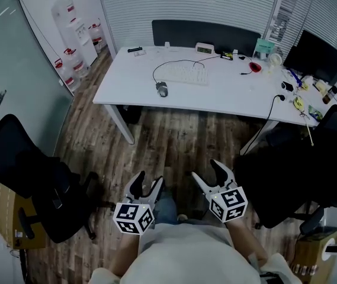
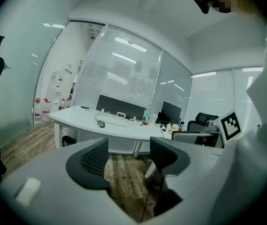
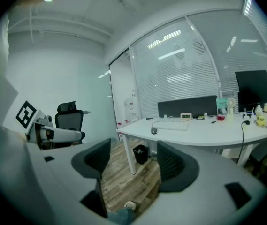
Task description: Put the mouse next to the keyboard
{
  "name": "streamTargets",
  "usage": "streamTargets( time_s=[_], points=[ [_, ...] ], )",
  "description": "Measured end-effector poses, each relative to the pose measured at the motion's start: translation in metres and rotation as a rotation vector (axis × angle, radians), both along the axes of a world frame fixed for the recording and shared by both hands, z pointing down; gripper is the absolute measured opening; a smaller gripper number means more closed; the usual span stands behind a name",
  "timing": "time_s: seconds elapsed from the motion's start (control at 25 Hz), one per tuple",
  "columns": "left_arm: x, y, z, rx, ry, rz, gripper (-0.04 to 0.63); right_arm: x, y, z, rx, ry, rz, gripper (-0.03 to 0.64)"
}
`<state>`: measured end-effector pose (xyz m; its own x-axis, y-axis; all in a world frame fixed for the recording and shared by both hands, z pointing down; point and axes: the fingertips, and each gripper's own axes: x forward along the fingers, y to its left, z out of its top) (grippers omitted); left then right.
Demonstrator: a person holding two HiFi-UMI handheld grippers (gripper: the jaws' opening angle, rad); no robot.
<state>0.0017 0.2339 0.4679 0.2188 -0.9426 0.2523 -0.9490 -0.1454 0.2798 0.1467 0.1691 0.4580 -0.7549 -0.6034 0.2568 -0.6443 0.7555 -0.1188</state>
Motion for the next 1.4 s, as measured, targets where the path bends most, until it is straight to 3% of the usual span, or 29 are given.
streamTargets(
  time_s=[0.24,1.4],
  points=[
    [-0.015,-0.028,0.004,0.004,0.003,0.027,0.313,-0.019,-0.024,0.005,-0.011,-0.021,0.004,0.359],
    [-0.163,-0.251,0.004,-0.019,0.037,0.117,0.314,-0.166,-0.251,0.017,-0.044,0.034,0.117,0.365]
  ],
)
